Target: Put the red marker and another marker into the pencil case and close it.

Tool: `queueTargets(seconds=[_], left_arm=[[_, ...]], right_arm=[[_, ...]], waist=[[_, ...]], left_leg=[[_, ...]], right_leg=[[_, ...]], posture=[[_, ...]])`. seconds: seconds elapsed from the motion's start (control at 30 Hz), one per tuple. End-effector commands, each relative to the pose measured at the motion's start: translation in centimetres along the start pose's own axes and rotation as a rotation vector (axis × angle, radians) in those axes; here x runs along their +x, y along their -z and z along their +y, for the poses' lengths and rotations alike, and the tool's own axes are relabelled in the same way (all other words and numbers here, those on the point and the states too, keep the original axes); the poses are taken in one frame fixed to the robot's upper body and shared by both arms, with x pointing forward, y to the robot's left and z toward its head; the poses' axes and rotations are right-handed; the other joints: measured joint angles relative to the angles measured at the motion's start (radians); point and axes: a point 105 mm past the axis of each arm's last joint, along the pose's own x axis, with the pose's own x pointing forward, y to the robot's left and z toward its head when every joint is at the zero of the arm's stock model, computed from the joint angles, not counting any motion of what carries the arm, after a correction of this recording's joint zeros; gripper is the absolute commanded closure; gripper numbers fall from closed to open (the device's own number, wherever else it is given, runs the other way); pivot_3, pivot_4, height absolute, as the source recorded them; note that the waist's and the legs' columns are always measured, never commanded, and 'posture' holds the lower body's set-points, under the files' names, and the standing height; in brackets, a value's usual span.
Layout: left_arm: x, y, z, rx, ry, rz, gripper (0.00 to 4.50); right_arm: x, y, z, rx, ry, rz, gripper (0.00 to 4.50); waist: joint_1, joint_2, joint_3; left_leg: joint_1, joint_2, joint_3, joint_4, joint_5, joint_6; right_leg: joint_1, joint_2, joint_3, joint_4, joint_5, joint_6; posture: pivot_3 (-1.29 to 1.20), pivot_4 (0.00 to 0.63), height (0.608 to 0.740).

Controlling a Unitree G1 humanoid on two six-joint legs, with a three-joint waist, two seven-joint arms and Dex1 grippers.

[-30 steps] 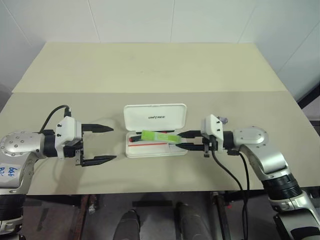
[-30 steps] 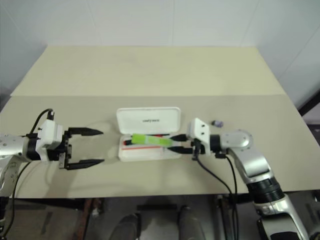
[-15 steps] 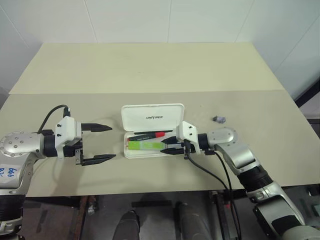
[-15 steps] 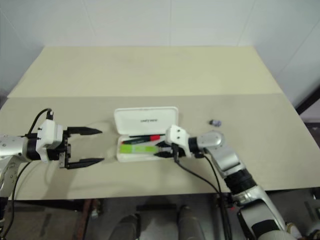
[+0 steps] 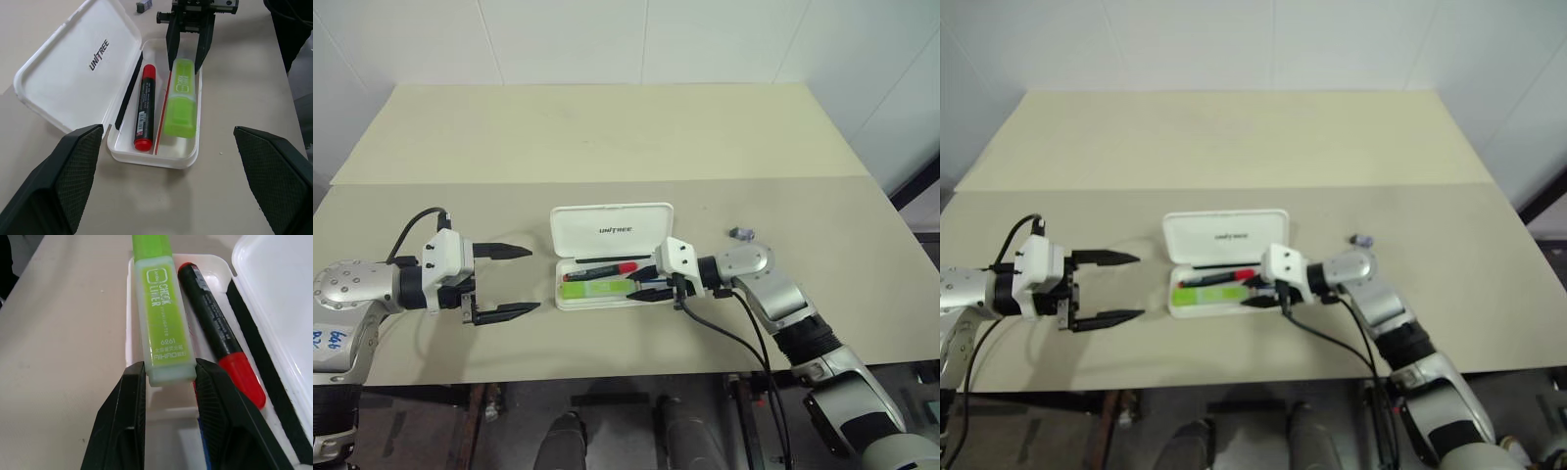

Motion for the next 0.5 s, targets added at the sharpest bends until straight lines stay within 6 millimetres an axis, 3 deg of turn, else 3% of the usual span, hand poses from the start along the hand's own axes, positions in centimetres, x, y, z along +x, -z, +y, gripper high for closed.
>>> queueTargets(seconds=[0.03,0.37,0.5], left_arm=[[-0.2,-1.1,0.3,0.050,-0.017,-0.013,0.00],[-0.1,-1.3,0.4,0.053,-0.015,-0.016,0.00],[0.0,-1.3,0.4,0.056,-0.014,-0.019,0.00]], right_arm=[[0.3,0.1,0.2,-0.008,-0.029,0.015,3.41],[0.4,-0.3,-0.1,-0.020,-0.039,0.008,3.41],[0.4,-0.7,0.4,0.006,-0.082,-0.003,2.05]], waist=[[0.000,0.000,0.000],[0.000,0.000,0.000],[0.000,0.000,0.000]], left_leg=[[0.000,0.000,0.000,0.000,0.000,0.000],[0.000,0.000,0.000,0.000,0.000,0.000],[0.000,0.000,0.000,0.000,0.000,0.000]], right_leg=[[0.000,0.000,0.000,0.000,0.000,0.000],[0.000,0.000,0.000,0.000,0.000,0.000],[0.000,0.000,0.000,0.000,0.000,0.000]], posture=[[0.00,0.150,0.740],[0.00,0.150,0.740],[0.00,0.150,0.740]])
